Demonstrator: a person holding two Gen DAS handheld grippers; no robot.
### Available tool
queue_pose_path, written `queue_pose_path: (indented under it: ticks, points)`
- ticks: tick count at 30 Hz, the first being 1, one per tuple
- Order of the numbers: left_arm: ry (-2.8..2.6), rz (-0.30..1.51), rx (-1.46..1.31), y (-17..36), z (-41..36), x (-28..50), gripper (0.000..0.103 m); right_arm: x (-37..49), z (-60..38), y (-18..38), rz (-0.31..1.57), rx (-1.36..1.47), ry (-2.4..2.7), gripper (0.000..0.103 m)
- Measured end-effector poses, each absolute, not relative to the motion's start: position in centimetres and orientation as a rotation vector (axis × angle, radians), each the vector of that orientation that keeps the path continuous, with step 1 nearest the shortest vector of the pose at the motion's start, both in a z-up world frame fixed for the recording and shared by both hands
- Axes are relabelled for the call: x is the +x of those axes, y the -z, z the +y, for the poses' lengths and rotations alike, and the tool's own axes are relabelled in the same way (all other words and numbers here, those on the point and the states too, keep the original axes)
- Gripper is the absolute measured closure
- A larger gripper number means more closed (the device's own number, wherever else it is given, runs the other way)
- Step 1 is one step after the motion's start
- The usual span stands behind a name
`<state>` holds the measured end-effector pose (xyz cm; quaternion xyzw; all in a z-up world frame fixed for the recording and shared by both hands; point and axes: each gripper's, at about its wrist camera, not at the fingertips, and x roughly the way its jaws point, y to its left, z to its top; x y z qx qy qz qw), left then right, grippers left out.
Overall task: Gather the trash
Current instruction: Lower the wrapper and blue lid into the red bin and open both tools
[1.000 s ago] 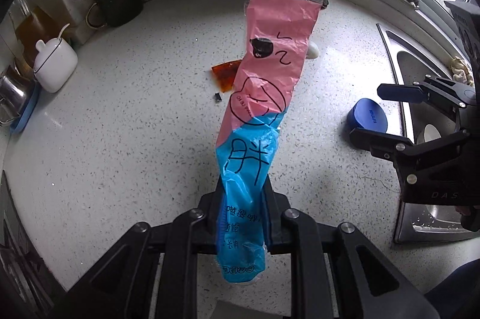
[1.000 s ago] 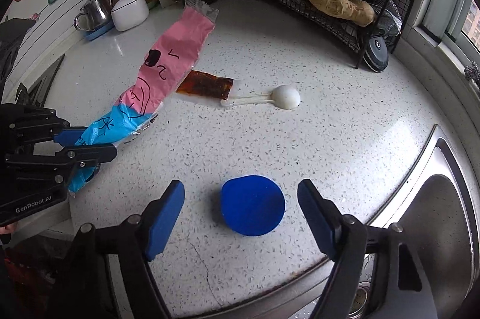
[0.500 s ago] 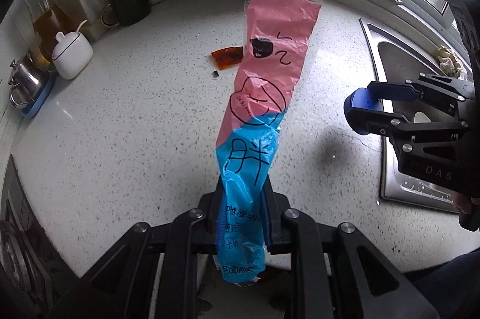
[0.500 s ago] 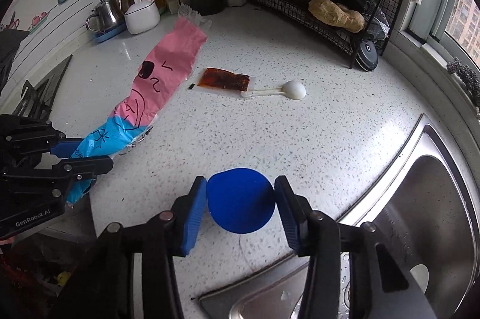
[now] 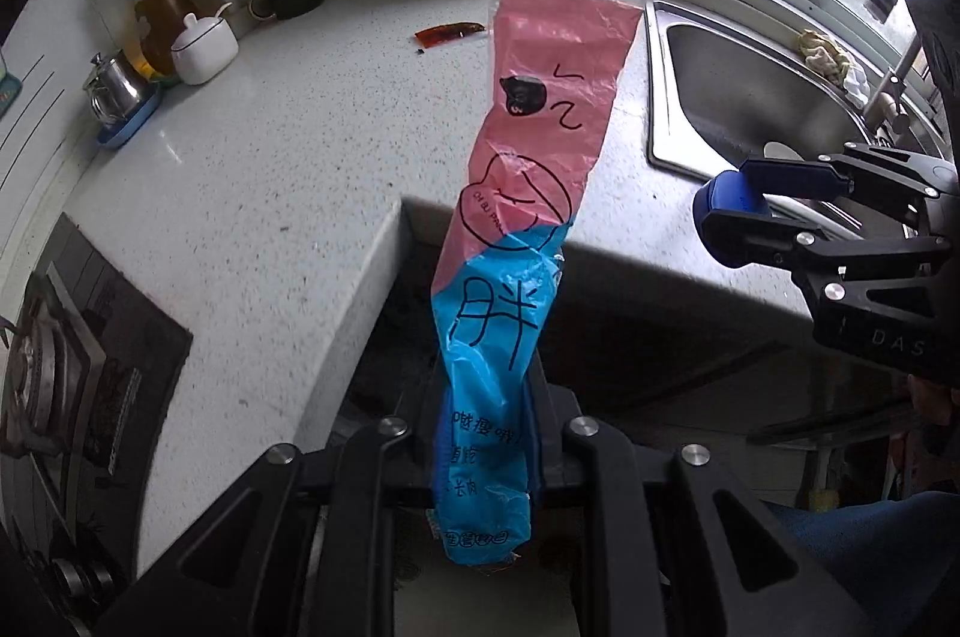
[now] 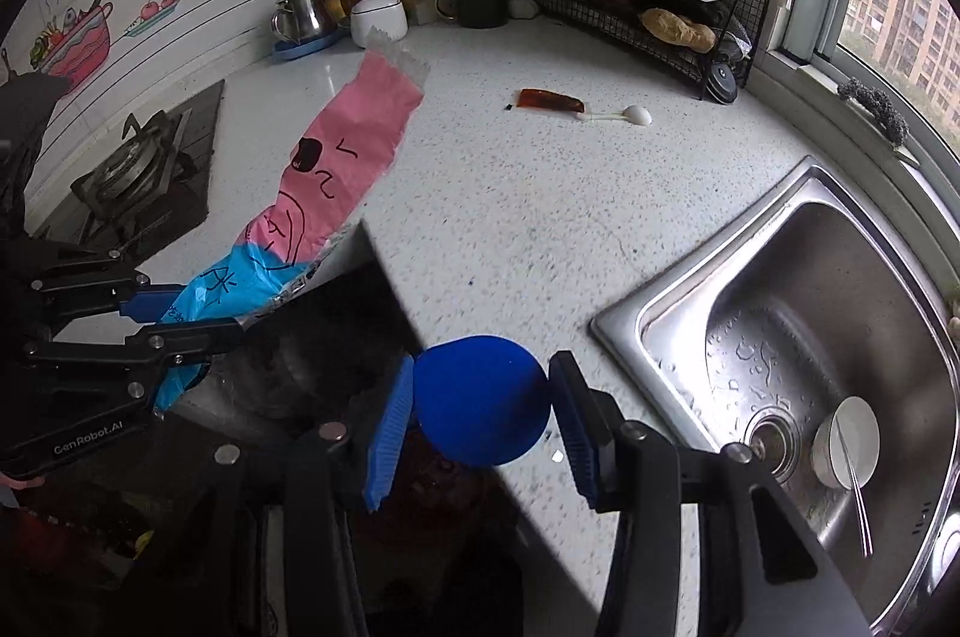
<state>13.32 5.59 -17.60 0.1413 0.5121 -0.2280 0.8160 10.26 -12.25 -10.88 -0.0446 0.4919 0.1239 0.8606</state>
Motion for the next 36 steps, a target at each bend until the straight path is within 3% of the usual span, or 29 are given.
queue_pose_path:
  ticks: [7, 14, 28, 34, 36]
  points:
    - [0.487, 1.190, 0.273, 20.8, 9.0, 6.8, 0.086, 5.0, -9.7, 13.3, 1.094, -0.097, -0.292, 0.059]
    - [0.481, 1.299, 0.245, 27.4, 11.0, 3.3, 0.086, 2.4, -8.0, 18.9, 1.160, -0.107, -0.328, 0.059]
    - [0.534, 1.351, 0.245, 47.8, 10.5, 6.5, 0.086, 5.0, -7.2, 38.1, 1.216, -0.143, -0.331, 0.059]
    - [0.569, 1.358, 0.247, 53.9, 9.4, 8.5, 0.086, 6.5, -7.0, 43.1, 1.225, -0.137, -0.282, 0.059]
    - [0.574, 1.364, 0.241, 55.0, 9.0, 9.1, 0.078, 7.0, -7.0, 44.2, 1.230, -0.136, -0.267, 0.059]
